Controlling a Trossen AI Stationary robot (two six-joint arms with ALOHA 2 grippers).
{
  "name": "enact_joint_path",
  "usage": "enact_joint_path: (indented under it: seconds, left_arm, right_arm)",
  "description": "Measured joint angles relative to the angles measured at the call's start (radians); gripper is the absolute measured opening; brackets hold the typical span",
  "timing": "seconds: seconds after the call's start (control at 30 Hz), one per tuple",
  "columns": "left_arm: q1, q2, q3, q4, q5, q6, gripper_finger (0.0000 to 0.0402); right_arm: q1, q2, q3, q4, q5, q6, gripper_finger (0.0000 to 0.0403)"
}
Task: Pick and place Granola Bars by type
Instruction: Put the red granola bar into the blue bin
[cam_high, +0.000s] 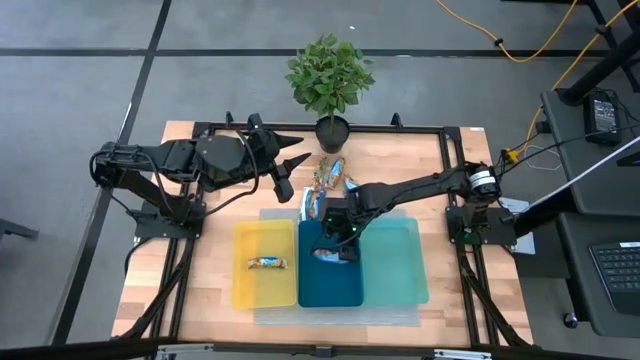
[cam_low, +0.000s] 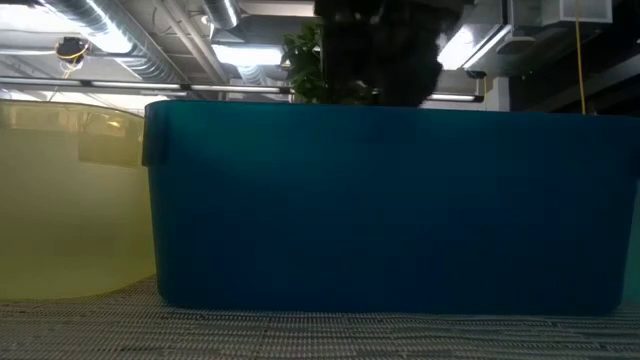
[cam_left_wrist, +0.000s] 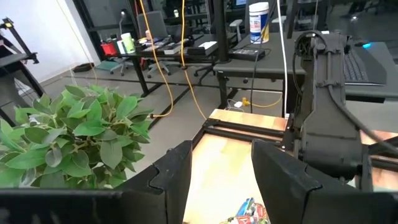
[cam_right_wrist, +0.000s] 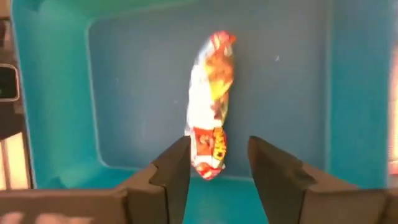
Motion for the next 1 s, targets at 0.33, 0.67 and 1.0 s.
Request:
enact_joint_path:
  seconds: [0.33,0.67,1.0]
  left_arm:
    - [0.000,-0.003,0.000,-0.004,0.000,0.037,0.0159]
    - [0.000,-0.087,0.000,-0.009,-0.310,0.248,0.0159]
    - [0.057,-0.155,0.000,-0.108,-0.318,0.272,0.0159]
  right_arm:
    - [-0.041,-0.006,0.262,-0.229,0.238,-0.105,0.0163]
    - [-0.182,-0.011,0.358,-0.464,0.245,-0.079,0.0163]
    - [-0.314,-0.012,0.355,-0.485,0.326,-0.107,0.0163]
